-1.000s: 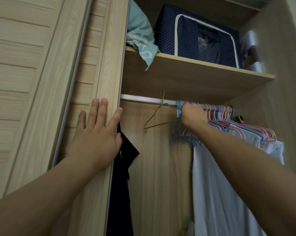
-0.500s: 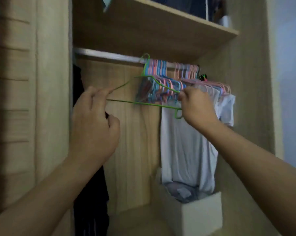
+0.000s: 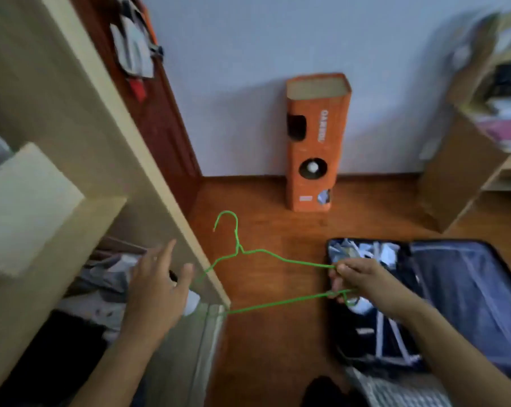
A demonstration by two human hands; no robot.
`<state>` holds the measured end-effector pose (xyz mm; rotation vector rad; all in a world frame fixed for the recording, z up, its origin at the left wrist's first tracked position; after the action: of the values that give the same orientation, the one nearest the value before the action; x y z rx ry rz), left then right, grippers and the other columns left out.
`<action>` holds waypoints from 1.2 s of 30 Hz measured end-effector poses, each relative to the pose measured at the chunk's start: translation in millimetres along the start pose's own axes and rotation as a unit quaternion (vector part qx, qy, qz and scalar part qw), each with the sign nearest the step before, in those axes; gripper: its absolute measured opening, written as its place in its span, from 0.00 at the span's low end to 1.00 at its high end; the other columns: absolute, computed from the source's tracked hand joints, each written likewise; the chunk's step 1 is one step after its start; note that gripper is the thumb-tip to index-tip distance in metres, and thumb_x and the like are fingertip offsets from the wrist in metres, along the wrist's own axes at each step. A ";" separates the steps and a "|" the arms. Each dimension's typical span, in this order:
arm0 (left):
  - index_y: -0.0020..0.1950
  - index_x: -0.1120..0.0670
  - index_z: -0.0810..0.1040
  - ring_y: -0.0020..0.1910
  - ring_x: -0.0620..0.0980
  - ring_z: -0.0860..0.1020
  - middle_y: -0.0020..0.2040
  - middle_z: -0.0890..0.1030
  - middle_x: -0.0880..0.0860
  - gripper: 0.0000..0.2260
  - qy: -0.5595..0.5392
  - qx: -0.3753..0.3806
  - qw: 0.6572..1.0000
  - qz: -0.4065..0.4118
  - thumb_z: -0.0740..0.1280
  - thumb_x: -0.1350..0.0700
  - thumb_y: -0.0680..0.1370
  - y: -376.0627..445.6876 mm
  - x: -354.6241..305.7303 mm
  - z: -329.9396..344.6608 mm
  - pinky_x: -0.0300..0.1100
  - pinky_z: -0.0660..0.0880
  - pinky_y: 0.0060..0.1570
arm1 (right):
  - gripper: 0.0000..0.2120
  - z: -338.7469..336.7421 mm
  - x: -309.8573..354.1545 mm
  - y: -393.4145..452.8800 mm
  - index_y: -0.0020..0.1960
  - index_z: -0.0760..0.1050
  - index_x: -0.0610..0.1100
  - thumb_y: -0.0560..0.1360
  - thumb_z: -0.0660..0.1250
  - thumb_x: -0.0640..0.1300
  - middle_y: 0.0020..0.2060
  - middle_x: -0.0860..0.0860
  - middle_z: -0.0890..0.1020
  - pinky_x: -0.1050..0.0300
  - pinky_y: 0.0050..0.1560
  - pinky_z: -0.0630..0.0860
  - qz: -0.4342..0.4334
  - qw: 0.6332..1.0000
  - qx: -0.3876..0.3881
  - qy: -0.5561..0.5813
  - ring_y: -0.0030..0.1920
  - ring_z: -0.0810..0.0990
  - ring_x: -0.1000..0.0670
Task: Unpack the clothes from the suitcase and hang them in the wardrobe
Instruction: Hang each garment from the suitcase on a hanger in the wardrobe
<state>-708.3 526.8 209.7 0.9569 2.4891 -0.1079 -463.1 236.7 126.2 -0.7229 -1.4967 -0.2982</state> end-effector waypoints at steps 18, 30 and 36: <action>0.41 0.49 0.73 0.31 0.39 0.79 0.33 0.82 0.41 0.15 0.082 0.421 0.879 0.208 0.61 0.45 0.84 135.2 -159.8 311.5 0.37 0.72 0.36 | 0.17 -243.9 -169.4 14.8 0.51 0.78 0.39 0.81 0.62 0.53 0.48 0.38 0.82 0.48 0.49 0.74 0.315 0.920 -0.131 -0.194 0.52 0.80 0.37; 0.45 0.49 0.72 0.39 0.51 0.79 0.36 0.79 0.49 0.17 0.044 0.541 0.750 0.379 0.56 0.37 0.82 161.0 -282.9 519.0 0.51 0.74 0.37 | 0.17 -276.7 -200.9 83.3 0.40 0.76 0.48 0.83 0.58 0.53 0.34 0.48 0.79 0.51 0.44 0.71 0.348 0.858 -0.353 -0.133 0.40 0.78 0.46; 0.76 0.48 0.68 0.69 0.54 0.73 0.70 0.72 0.52 0.20 0.129 0.590 0.758 0.246 0.62 0.53 0.84 174.3 -224.0 647.1 0.47 0.72 0.65 | 0.18 -305.7 -319.2 29.7 0.43 0.72 0.40 0.84 0.52 0.50 0.38 0.44 0.78 0.49 0.44 0.69 0.515 0.714 -0.453 -0.140 0.47 0.78 0.36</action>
<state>-192.9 369.0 -247.1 2.1733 2.0974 -1.5909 -229.9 -3.5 -163.9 -2.3555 -0.9044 -0.0187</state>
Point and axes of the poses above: each hand's wrist, its own y-axis towards the middle knuckle, its own z-axis out of the palm, x = y × z, the point moved 6 cm from there along y, towards the middle knuckle
